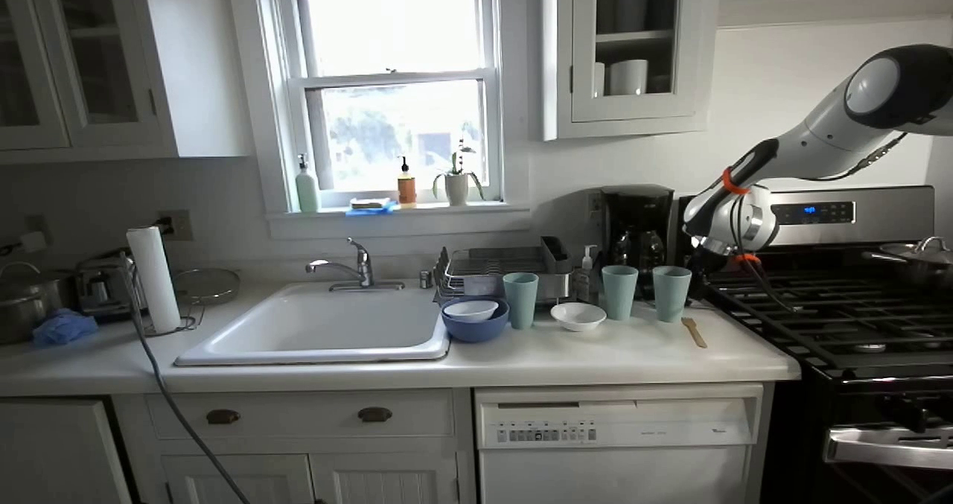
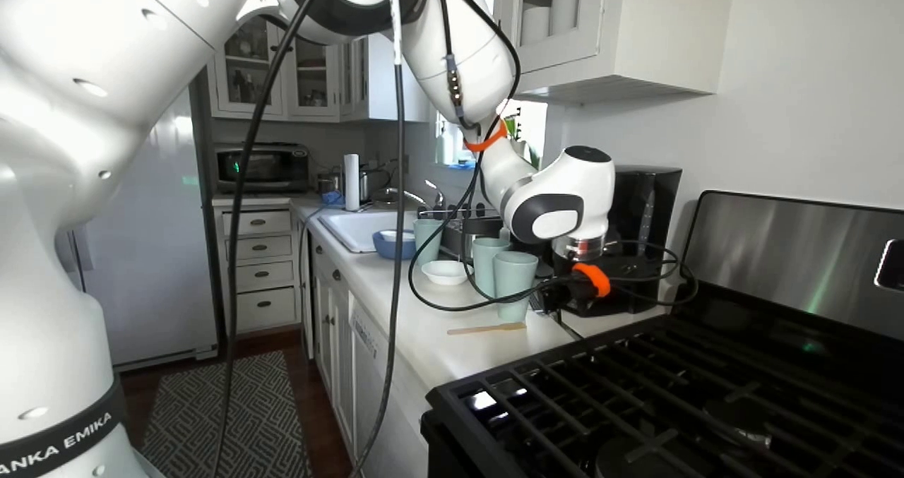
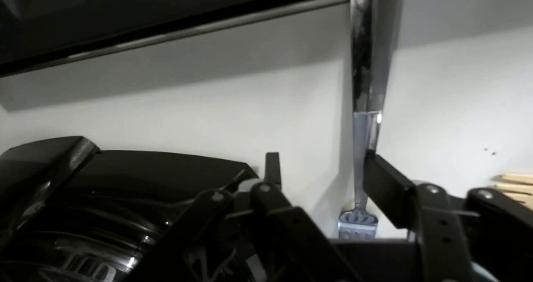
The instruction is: Put the fork in the cup on the right
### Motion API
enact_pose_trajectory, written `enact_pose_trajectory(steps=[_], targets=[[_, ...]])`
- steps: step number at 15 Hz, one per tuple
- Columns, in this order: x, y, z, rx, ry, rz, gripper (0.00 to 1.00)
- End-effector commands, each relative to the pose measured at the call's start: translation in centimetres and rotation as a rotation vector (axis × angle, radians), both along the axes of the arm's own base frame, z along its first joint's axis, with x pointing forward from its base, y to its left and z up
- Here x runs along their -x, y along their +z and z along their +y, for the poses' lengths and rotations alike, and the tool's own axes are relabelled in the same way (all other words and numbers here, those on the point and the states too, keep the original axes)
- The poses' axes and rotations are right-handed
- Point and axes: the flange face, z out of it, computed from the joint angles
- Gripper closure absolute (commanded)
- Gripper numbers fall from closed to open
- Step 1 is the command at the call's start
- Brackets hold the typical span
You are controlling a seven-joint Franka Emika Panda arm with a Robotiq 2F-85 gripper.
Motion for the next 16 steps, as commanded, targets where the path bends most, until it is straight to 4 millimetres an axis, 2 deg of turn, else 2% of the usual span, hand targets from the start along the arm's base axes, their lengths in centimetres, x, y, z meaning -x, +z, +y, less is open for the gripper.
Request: enact_pose_trajectory(steps=[1, 6, 9, 14, 16], targets=[[-0.4, -0.5, -0.5, -0.041, 0.026, 0.013, 0.31], [-0.1, 0.4, -1.6, -0.082, 0.018, 0.02, 0.34], [0.3, 0.0, -2.1, -0.1, 0.024, 0.047, 0.34], [0.1, -0.8, -1.6, -0.143, 0.046, 0.065, 0.34], [-0.1, -1.1, -1.3, -0.15, 0.053, 0.068, 0.38]])
